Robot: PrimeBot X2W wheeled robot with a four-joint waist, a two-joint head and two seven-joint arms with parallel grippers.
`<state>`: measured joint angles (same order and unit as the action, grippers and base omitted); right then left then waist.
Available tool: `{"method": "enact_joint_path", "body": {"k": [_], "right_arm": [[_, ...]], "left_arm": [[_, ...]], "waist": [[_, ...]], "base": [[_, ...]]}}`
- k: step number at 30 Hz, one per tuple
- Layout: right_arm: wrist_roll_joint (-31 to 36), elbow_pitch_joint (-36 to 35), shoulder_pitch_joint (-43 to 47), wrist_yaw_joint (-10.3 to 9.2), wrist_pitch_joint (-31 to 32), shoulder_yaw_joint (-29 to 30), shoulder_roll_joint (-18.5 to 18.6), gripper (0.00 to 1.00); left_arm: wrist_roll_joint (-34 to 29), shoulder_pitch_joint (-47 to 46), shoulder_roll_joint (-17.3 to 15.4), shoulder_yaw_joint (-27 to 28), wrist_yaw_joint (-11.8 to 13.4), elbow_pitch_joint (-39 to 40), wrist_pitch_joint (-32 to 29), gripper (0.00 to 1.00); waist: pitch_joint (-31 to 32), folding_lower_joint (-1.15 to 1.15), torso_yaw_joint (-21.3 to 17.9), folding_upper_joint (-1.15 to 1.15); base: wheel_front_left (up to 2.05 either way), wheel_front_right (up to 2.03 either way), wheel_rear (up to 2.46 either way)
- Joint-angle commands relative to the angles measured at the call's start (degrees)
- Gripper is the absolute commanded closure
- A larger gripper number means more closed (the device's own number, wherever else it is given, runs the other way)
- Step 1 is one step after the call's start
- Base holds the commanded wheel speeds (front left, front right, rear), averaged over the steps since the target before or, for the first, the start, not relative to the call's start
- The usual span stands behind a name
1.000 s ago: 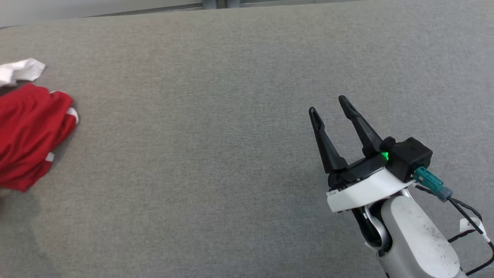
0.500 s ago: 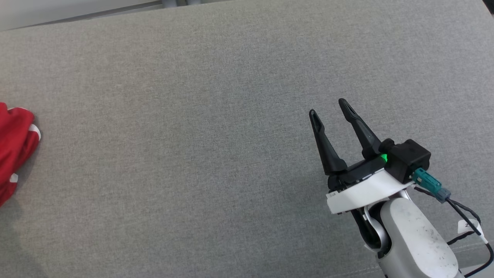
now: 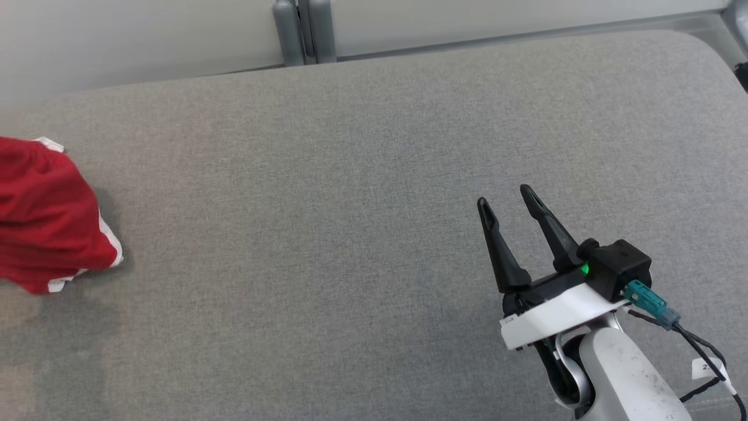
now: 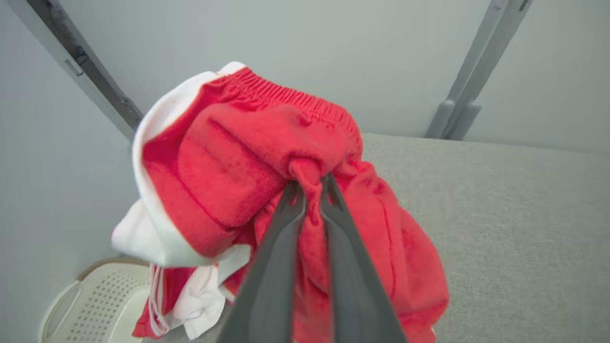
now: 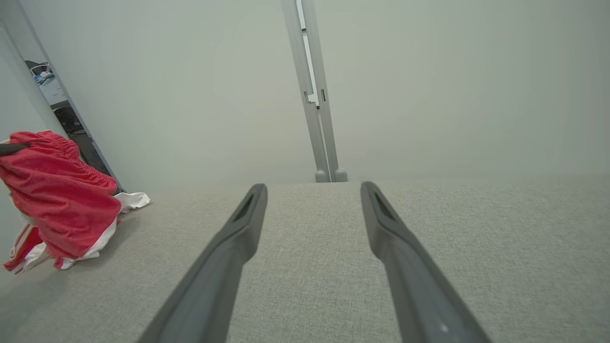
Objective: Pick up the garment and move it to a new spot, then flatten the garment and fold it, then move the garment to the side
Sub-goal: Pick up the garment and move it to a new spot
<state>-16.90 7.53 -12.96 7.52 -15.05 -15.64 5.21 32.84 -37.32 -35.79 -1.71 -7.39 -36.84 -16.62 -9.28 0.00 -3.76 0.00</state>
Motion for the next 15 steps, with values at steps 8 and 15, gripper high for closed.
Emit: {"method": "enact_joint_path", "body": {"k": [8,15], "right_arm": [[-0.48,-0.04,2.45,-0.06,-0.19,0.84,-0.05,0.0],[-0.01,-0.88,2.86,-0.06,-0.19,1.84,0.24,0.0]], "left_arm": [[4.18,3.03,1.01,-6.12,-0.05,20.24,-2.85,1.0],[6.31,7.09,7.45,-9.84,1.93,36.11,-4.33,1.0]], "waist": [[5.96,0.0,-1.15,0.0],[6.15,0.0,-5.81,0.0]], "base": [[0.0,0.0,0.0],[0.0,0.0,0.0]]}}
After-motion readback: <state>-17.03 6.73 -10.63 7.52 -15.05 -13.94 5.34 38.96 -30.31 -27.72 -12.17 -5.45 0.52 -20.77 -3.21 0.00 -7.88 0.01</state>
